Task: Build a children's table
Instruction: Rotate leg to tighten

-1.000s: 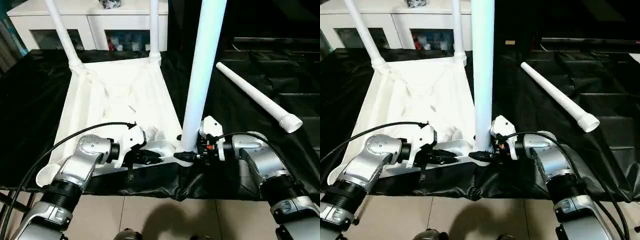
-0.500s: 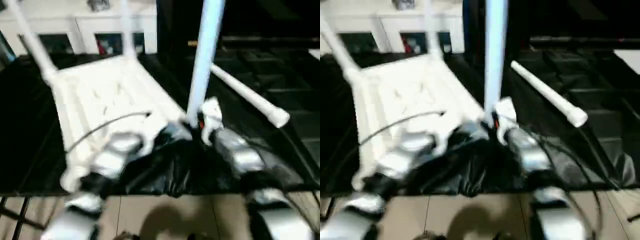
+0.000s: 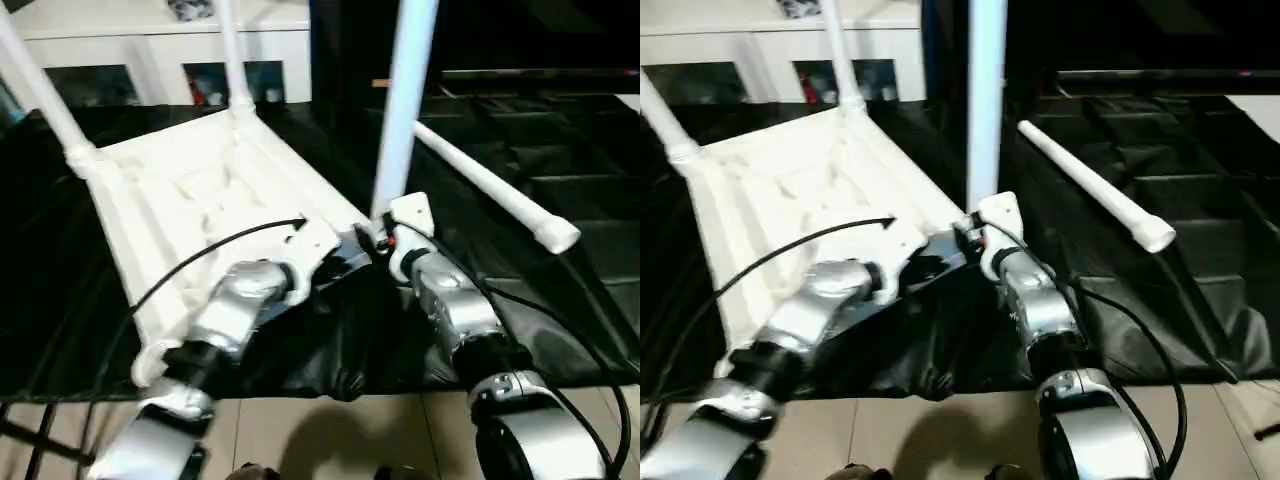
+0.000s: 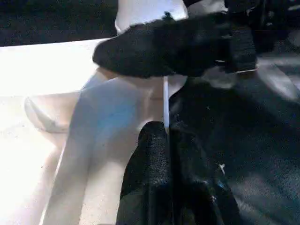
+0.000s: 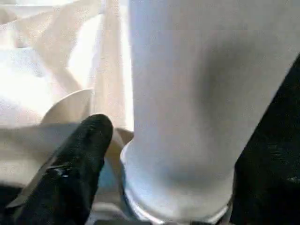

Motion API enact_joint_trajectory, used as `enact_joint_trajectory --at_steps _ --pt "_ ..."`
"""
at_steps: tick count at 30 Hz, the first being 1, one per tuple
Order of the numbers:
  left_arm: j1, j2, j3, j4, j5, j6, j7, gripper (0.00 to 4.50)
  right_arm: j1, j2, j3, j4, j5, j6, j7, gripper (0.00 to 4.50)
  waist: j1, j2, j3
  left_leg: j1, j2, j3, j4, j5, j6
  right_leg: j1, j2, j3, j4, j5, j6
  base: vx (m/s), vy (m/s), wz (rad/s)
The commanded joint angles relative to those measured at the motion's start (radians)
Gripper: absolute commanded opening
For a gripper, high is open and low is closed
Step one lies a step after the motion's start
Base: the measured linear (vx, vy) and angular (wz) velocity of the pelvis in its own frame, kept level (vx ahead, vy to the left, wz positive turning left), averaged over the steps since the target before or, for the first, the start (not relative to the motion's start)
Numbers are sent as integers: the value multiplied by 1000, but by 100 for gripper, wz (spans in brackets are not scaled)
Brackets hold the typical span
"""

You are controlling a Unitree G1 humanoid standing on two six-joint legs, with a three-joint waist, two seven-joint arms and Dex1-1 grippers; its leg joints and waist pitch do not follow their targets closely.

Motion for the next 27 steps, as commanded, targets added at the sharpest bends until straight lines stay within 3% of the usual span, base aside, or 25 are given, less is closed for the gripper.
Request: enact_joint_trajectory --at_steps 1,3,5,13,19,24,27 --pt "6 5 -14 -53 -36 -48 -64 0 3 5 42 -35 1 -11 84 411 5 -10 -69 19 48 -29 -72 -332 34 47 -57 36 -72 -354 -179 0 0 0" --pt "16 30 -15 -68 -47 -62 -106 0 11 -26 49 -46 7 -12 144 422 6 -9 -68 20 51 -27 -72 -326 39 45 -56 39 -69 -327 -192 0 0 0" --pt "25 68 -11 -86 -68 -90 -170 0 35 -94 91 -71 -14 -42 257 422 11 -8 -70 22 52 -27 -72 -318 39 46 -55 38 -65 -306 -197 0 0 0" --pt "45 153 -3 -131 -117 -99 -316 0 75 -208 122 -152 58 -22 552 422 31 -4 -73 22 57 -23 -69 -299 48 49 -55 39 -60 -290 -210 0 0 0" --pt "60 200 -2 -150 -152 -103 -399 0 79 -259 132 -192 118 28 713 422 40 -8 -72 22 58 -22 -68 -299 51 48 -54 38 -57 -292 -219 0 0 0" --pt "67 214 0 -163 -166 -99 -428 0 75 -274 142 -199 137 35 794 368 55 -7 -73 27 59 -20 -67 -292 41 43 -56 41 -59 -307 -214 0 0 0" --pt "71 217 -3 -172 -171 -93 -434 0 73 -275 148 -201 140 32 811 340 59 -10 -74 24 58 -22 -68 -282 39 45 -57 40 -57 -301 -211 0 0 0"
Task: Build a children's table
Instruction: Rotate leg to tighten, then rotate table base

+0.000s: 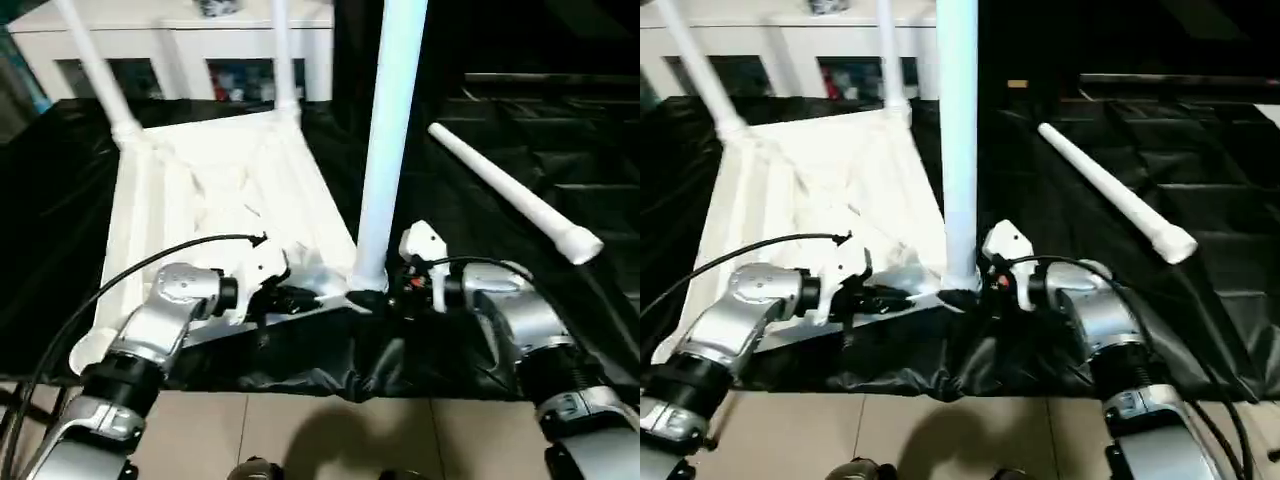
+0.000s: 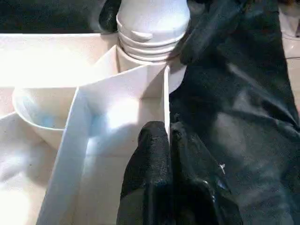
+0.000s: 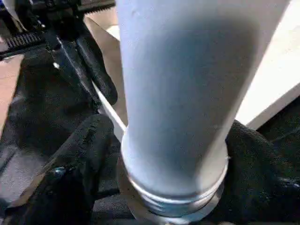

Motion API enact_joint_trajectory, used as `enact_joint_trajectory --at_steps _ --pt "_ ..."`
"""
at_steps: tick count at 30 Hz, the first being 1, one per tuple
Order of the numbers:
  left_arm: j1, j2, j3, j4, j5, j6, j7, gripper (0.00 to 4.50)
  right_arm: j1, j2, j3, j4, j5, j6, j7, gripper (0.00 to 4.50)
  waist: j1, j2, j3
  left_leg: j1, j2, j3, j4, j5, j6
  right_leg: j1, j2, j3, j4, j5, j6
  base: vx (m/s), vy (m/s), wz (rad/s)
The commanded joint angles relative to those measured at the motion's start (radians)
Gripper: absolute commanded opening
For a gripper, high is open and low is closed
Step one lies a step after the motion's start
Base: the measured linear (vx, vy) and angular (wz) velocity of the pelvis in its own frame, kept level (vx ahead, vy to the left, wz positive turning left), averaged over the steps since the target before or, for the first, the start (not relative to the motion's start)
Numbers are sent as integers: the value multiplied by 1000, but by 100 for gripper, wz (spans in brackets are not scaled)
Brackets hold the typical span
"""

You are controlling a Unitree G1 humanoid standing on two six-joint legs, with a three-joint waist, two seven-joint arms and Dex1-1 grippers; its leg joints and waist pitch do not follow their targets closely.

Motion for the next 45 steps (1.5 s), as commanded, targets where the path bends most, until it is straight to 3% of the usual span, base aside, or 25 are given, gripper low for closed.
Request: enact_joint_trajectory --at_steps 1,6,14,17,18,20,21,25,27,29,31,32,34,36,37,40,42,44,45 --pt "-16 -3 3 -70 -39 -20 -17 0 -6 3 16 -25 16 2 31 335 -2 -8 -74 28 59 -23 -71 -282 37 46 -56 39 -57 -303 -206 0 0 0" --pt "-7 -2 -4 -78 -39 -18 -21 0 -5 8 16 -30 15 5 32 290 -2 -11 -74 26 57 -22 -70 -275 39 47 -57 40 -56 -305 -203 0 0 0" --pt "11 -17 -19 -81 -18 -13 1 0 19 28 16 -45 17 18 0 272 -3 -10 -75 26 57 -23 -69 -271 41 47 -56 39 -57 -312 -198 0 0 0" --pt "9 -41 -23 -72 13 -1 73 0 33 53 8 -55 14 25 -54 270 -5 -8 -73 27 58 -24 -71 -283 33 44 -56 40 -62 -323 -192 0 0 0" --pt "-10 -89 -19 -37 50 7 181 0 41 92 -3 -47 -5 19 -150 270 -8 -8 -73 26 58 -25 -73 -289 24 45 -57 41 -62 -332 -187 0 0 0" --pt "-22 -116 -16 -17 59 15 226 0 39 115 -10 -31 -20 16 -214 270 -12 -11 -71 28 54 -27 -74 -306 10 45 -57 40 -68 -372 -173 0 0 0" --pt "-57 -187 -4 33 77 38 345 0 23 174 -37 22 -48 6 -379 270 -16 -11 -69 29 53 -28 -75 -316 0 43 -58 39 -70 -397 -165 0 0 0" --pt "-100 -273 9 90 90 67 478 0 -10 258 -90 90 -50 13 -585 269 -32 -7 -67 34 45 -32 -74 -367 -16 39 -59 35 -85 -488 -132 0 0 0" --pt "-122 -329 2 126 112 74 561 0 -45 329 -136 130 -43 19 -762 269 -38 2 -69 33 45 -34 -73 -366 -10 37 -58 35 -87 -468 -129 0 0 0" --pt "-127 -345 3 134 117 80 585 0 -53 350 -148 135 -40 22 -807 269 -38 -3 -74 32 44 -32 -73 -351 -4 41 -55 34 -84 -431 -130 0 0 0" --pt "-124 -358 -5 131 134 76 596 0 -51 359 -150 126 -55 0 -830 269 -35 4 -77 29 45 -31 -72 -329 11 42 -55 35 -79 -374 -143 0 0 0" --pt "-120 -359 -18 127 146 66 591 0 -46 358 -148 119 -66 -11 -840 269 -34 1 -79 26 45 -29 -70 -305 21 45 -54 36 -75 -326 -155 0 0 0" --pt "-116 -365 -34 126 155 52 583 0 -37 364 -167 113 -61 -27 -849 325 -32 6 -80 23 44 -27 -68 -283 36 48 -55 36 -71 -285 -168 0 0 0" --pt "-116 -373 -40 131 153 39 577 0 -30 365 -179 107 -49 -34 -843 342 -31 13 -79 23 44 -28 -68 -286 42 50 -57 34 -71 -291 -174 0 0 0" --pt "-115 -376 -43 134 153 32 576 0 -26 364 -180 103 -47 -35 -839 349 -33 10 -77 22 44 -27 -70 -293 44 50 -55 33 -75 -302 -171 0 0 0" --pt "-112 -380 -53 140 157 24 570 0 -9 338 -173 68 -69 -51 -879 383 -32 16 -78 24 45 -29 -72 -307 37 49 -53 32 -76 -323 -163 0 0 0" --pt "-108 -381 -60 140 164 23 563 0 9 319 -182 29 -74 -54 -895 383 -31 16 -77 26 46 -29 -73 -313 35 48 -53 33 -77 -328 -159 0 0 0" --pt "-101 -371 -73 141 182 23 552 0 50 289 -202 -54 -53 -40 -866 383 -28 7 -77 27 47 -27 -72 -311 38 47 -53 34 -79 -336 -153 0 0 0" --pt "-101 -369 -69 145 182 26 556 0 67 276 -210 -87 -40 -33 -845 383 -24 8 -76 27 46 -26 -71 -308 42 48 -53 35 -80 -340 -144 0 0 0"
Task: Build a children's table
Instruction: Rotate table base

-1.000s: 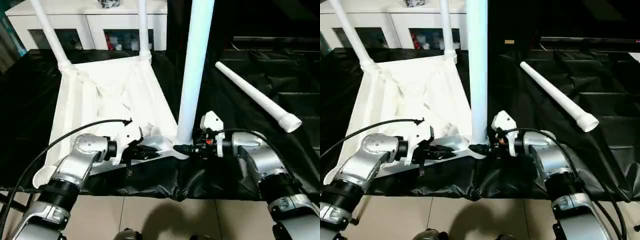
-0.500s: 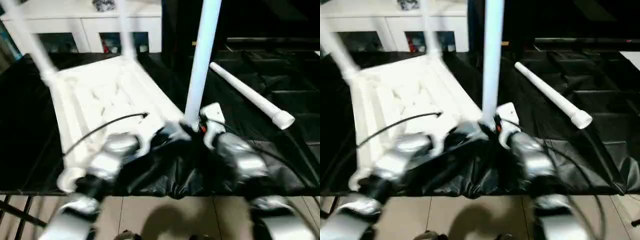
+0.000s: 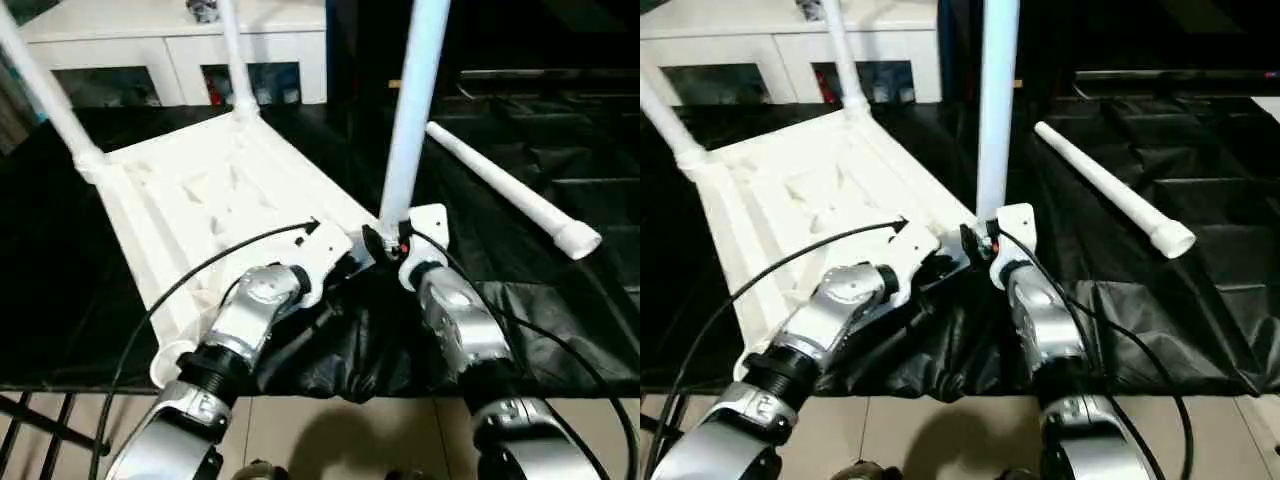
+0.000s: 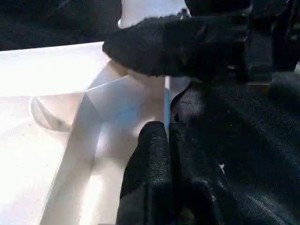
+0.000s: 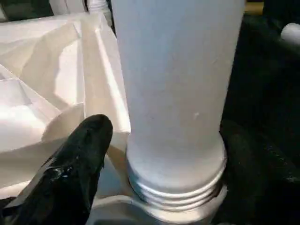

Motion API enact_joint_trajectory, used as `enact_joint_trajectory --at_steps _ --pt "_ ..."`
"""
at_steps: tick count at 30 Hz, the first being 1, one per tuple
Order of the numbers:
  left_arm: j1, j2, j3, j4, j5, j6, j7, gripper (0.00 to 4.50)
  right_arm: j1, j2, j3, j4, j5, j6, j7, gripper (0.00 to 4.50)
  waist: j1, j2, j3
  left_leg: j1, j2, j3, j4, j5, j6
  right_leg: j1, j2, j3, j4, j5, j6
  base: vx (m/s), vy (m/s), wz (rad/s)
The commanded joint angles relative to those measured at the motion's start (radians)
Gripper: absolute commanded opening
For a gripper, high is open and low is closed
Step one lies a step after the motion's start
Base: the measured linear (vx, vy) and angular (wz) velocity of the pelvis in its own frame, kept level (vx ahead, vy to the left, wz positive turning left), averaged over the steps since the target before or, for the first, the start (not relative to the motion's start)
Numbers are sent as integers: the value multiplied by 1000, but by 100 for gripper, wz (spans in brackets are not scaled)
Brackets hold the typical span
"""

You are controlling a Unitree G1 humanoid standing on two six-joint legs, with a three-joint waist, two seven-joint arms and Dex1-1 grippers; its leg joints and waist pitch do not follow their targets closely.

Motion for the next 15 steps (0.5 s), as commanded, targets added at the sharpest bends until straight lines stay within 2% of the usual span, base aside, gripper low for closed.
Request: enact_joint_trajectory --at_steps 1,2,3,4,5,6,7,9,11,12,15 --pt "3 -28 -31 6 -5 -31 -7 0 21 -19 -2 -105 36 14 59 383 -6 -22 -73 22 49 -25 -71 -290 52 46 -51 36 -74 -324 -145 0 0 0" --pt "3 -28 -31 6 -5 -31 -7 28 21 -19 -2 -105 36 14 59 387 -2 -19 -74 23 50 -26 -71 -286 54 47 -54 36 -73 -327 -145 0 0 0" --pt "-2 -29 -2 11 -19 -20 18 44 52 -51 -12 -169 60 37 103 387 -2 -35 -73 21 49 -23 -70 -282 61 46 -53 36 -76 -343 -140 0 0 0" --pt "-3 -28 10 8 -28 -16 24 44 65 -63 -16 -196 72 49 124 387 3 -29 -72 23 50 -25 -69 -278 62 46 -55 36 -74 -351 -137 0 0 0" --pt "-4 -25 26 2 -39 -12 31 44 83 -81 -22 -232 93 62 155 387 7 -35 -71 23 51 -24 -70 -271 67 45 -56 37 -76 -368 -131 0 0 0" --pt "-4 -22 34 -2 -43 -12 35 68 93 -91 -24 -254 106 70 169 387 9 -32 -71 22 50 -25 -69 -270 67 45 -56 37 -76 -373 -128 0 0 0" --pt "-1 -15 46 -7 -43 -17 51 68 105 -104 -28 -275 117 72 185 387 8 -42 -72 19 51 -25 -70 -260 69 46 -55 36 -77 -368 -126 0 0 0" --pt "11 2 100 -37 -69 -9 79 87 127 -130 -51 -314 155 85 210 387 6 -38 -72 19 51 -26 -70 -262 69 43 -55 35 -76 -357 -131 0 0 0" --pt "17 11 118 -53 -80 -1 81 102 135 -141 -56 -326 159 90 216 387 2 -43 -71 14 50 -27 -70 -266 66 48 -56 33 -75 -363 -130 0 0 0" --pt "27 32 142 -82 -89 8 86 122 148 -166 -54 -342 157 99 238 387 -2 -43 -70 15 48 -27 -70 -270 66 46 -56 33 -77 -373 -132 0 0 0" --pt "46 68 182 -128 -101 22 100 129 177 -205 -44 -376 170 134 293 387 -3 -42 -69 17 47 -25 -67 -274 68 44 -54 32 -80 -406 -119 0 0 0"
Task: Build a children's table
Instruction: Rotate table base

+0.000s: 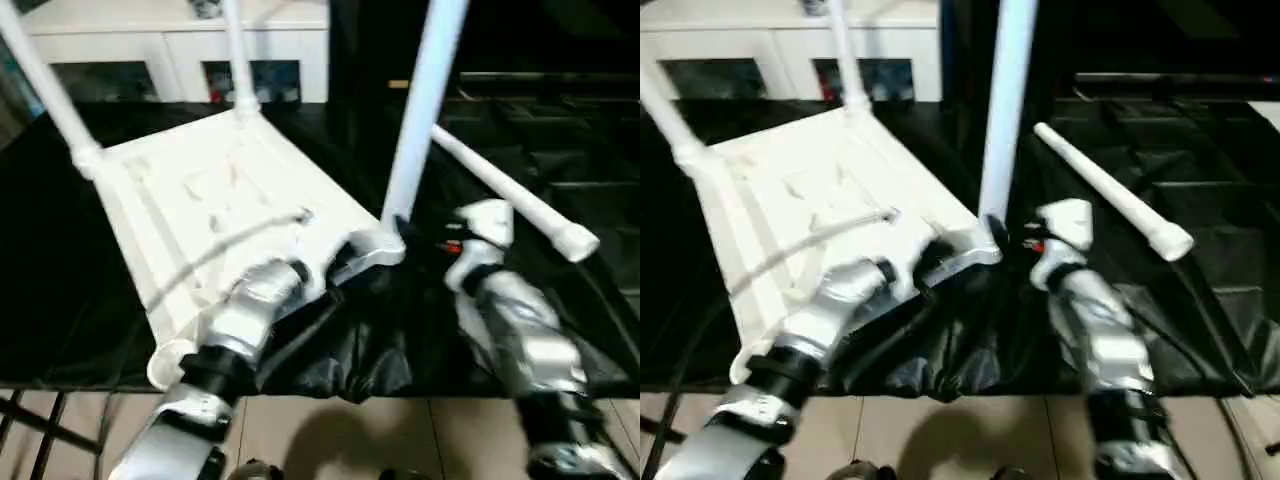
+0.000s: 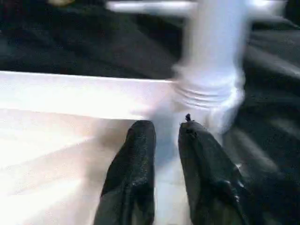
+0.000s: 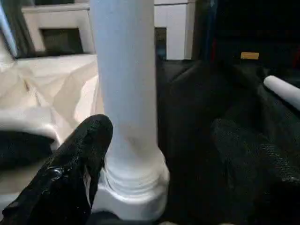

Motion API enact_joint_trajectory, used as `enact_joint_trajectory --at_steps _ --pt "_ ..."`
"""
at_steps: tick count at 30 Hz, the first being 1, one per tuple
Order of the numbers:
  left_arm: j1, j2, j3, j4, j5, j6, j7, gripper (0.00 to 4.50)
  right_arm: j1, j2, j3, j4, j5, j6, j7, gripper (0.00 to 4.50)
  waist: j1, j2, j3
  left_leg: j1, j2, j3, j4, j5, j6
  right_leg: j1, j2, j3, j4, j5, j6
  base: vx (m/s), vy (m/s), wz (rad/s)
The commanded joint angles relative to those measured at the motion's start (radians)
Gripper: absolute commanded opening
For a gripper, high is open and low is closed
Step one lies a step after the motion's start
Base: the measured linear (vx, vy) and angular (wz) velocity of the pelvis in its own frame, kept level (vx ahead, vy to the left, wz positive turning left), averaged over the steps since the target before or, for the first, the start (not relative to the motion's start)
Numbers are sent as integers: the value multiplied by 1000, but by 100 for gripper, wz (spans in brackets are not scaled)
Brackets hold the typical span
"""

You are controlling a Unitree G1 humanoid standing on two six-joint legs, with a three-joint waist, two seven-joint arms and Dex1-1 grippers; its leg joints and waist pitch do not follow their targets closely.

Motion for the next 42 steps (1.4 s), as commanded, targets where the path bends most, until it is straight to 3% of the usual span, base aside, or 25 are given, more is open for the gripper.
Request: enact_joint_trajectory --at_steps 1,6,8,12,13,18,19,20,23,24,30,32,34,35,36,39,40,41,42 --pt "26 59 71 -66 -16 33 33 129 41 -44 16 -77 33 60 96 387 3 -21 -71 15 45 -26 -67 -271 68 47 -53 33 -79 -402 -120 0 0 0" --pt "62 191 171 -142 16 89 103 129 92 -107 98 -143 27 116 192 387 -4 -18 -69 16 46 -28 -69 -283 65 43 -48 31 -76 -386 -121 0 0 0" --pt "81 260 182 -153 62 117 128 130 81 -98 124 -132 5 135 172 369 -10 -21 -66 16 47 -31 -72 -299 56 40 -47 30 -77 -414 -116 0 0 0" --pt "101 340 205 -118 105 188 185 131 39 -67 160 -84 -43 170 123 343 -12 -16 -63 25 45 -34 -75 -344 21 30 -48 33 -82 -481 -100 0 0 0" --pt "106 362 196 -99 123 204 198 131 27 -65 179 -72 -61 195 112 314 -11 -13 -64 27 46 -35 -75 -349 15 29 -48 33 -80 -476 -101 0 0 0" --pt "111 398 165 -65 170 257 222 131 -10 -49 248 -33 -113 242 91 275 -5 -7 -66 36 48 -35 -78 -386 -15 21 -47 40 -78 -401 -117 0 0 0" --pt "111 403 159 -61 179 265 224 131 -20 -42 259 -23 -123 249 83 267 -2 -2 -67 35 48 -36 -78 -387 -19 23 -48 40 -74 -390 -122 0 0 0" --pt "110 408 156 -58 189 267 232 131 -29 -36 266 -13 -132 255 73 263 0 -5 -68 28 48 -37 -80 -377 -19 30 -48 40 -71 -365 -127 0 0 0" --pt "109 425 146 -59 201 291 236 131 -61 -16 281 22 -152 261 53 231 1 -8 -69 25 46 -36 -78 -359 -16 34 -51 41 -66 -339 -137 0 0 0" --pt "109 425 146 -59 198 293 233 102 -64 -15 281 25 -154 263 49 216 2 -7 -69 27 46 -35 -77 -355 -16 33 -52 41 -67 -342 -137 0 0 0" --pt "137 452 55 -106 186 324 55 75 -115 2 298 99 -177 262 37 172 3 -3 -70 30 49 -35 -77 -349 -24 31 -52 43 -63 -307 -158 0 0 0" --pt "152 489 -22 -149 188 333 -74 50 -155 13 304 168 -194 233 24 143 4 -2 -71 29 50 -36 -78 -349 -28 33 -54 43 -59 -295 -168 0 0 0" --pt "160 522 -80 -184 187 332 -178 42 -186 21 309 224 -205 208 15 133 0 -8 -64 31 49 -35 -81 -385 -36 30 -57 44 -68 -356 -169 0 0 0" --pt "161 533 -97 -196 185 331 -212 26 -197 23 311 241 -209 201 13 127 -2 -4 -62 32 49 -37 -82 -405 -44 30 -55 44 -66 -381 -164 0 0 0" --pt "165 548 -120 -214 183 308 -255 4 -209 27 312 265 -216 190 8 110 -4 -8 -64 32 49 -37 -82 -406 -46 31 -57 44 -67 -383 -160 0 0 0" --pt "186 591 -177 -290 151 277 -399 1 -246 41 307 328 -221 162 -1 88 -11 0 -68 32 49 -40 -83 -391 -53 35 -57 45 -59 -341 -167 0 0 0" --pt "190 594 -191 -326 128 290 -439 1 -261 47 303 353 -220 150 -3 88 -14 -1 -68 31 50 -40 -83 -384 -52 35 -57 46 -58 -322 -175 0 0 0" --pt "191 595 -199 -346 115 298 -463 0 -271 51 301 370 -220 142 -5 66 -13 7 -69 32 51 -39 -81 -369 -53 37 -58 46 -54 -294 -193 0 0 0" --pt "190 593 -206 -370 96 302 -489 0 -285 58 297 394 -219 130 -9 55 -15 4 -69 35 52 -34 -81 -366 -52 34 -55 47 -55 -278 -203 0 0 0"
